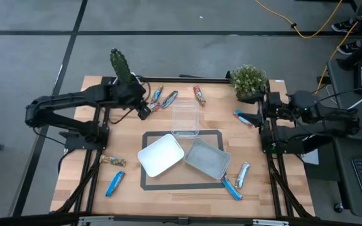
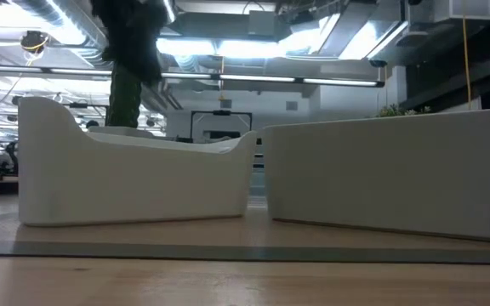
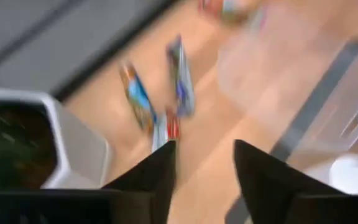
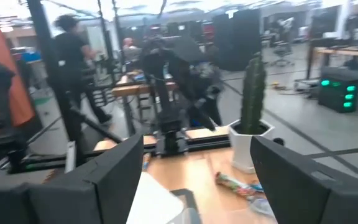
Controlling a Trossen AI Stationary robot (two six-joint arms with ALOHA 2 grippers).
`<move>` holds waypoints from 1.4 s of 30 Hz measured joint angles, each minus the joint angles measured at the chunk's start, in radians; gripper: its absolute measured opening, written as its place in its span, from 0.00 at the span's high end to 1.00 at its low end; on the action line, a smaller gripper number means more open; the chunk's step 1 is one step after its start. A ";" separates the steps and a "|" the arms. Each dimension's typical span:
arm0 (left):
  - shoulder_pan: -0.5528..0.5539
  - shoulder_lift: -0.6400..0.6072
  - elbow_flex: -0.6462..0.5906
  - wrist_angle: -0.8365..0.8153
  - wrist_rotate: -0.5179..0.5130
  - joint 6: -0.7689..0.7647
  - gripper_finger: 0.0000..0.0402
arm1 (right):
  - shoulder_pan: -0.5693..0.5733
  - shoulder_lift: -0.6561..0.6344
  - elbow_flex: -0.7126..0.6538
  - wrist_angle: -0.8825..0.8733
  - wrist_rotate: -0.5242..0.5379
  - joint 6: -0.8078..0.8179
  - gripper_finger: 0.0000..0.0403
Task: Pick and place Granola Bars by type
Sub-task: Put the red granola bar into the white bin
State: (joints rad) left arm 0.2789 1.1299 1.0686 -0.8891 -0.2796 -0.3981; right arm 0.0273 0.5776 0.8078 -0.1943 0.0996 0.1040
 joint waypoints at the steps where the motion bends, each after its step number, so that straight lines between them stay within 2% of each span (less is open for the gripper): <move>1: 0.020 0.018 -0.009 -0.012 0.035 0.013 0.56 | 0.000 0.002 0.000 0.000 -0.012 0.000 0.26; 6: 0.080 0.118 -0.049 -0.001 0.064 0.058 0.38 | 0.000 0.009 0.000 -0.027 -0.022 0.004 0.26; 9: 0.098 0.195 -0.070 0.004 0.045 0.090 0.33 | 0.000 0.009 0.000 -0.050 -0.023 0.043 0.26; 15: 0.112 0.349 -0.097 0.100 0.009 0.173 0.32 | 0.000 0.018 0.000 -0.090 -0.022 0.061 0.26; 19: 0.123 0.440 -0.097 0.186 0.028 0.201 0.32 | 0.000 0.028 0.000 -0.107 -0.022 0.101 0.26; 31: 0.161 0.614 -0.096 0.222 0.008 0.217 0.32 | 0.000 0.047 0.000 -0.142 -0.022 0.103 0.27; 37: 0.182 0.633 -0.094 0.227 0.090 0.222 0.38 | 0.000 0.049 0.000 -0.141 -0.022 0.100 0.27; 42: 0.186 0.626 -0.095 0.228 0.149 0.184 0.58 | 0.000 0.049 0.000 -0.141 -0.022 0.094 0.27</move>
State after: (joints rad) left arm 0.4646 1.7561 0.9733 -0.6610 -0.1302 -0.2141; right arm 0.0277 0.6266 0.8078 -0.3355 0.0776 0.1984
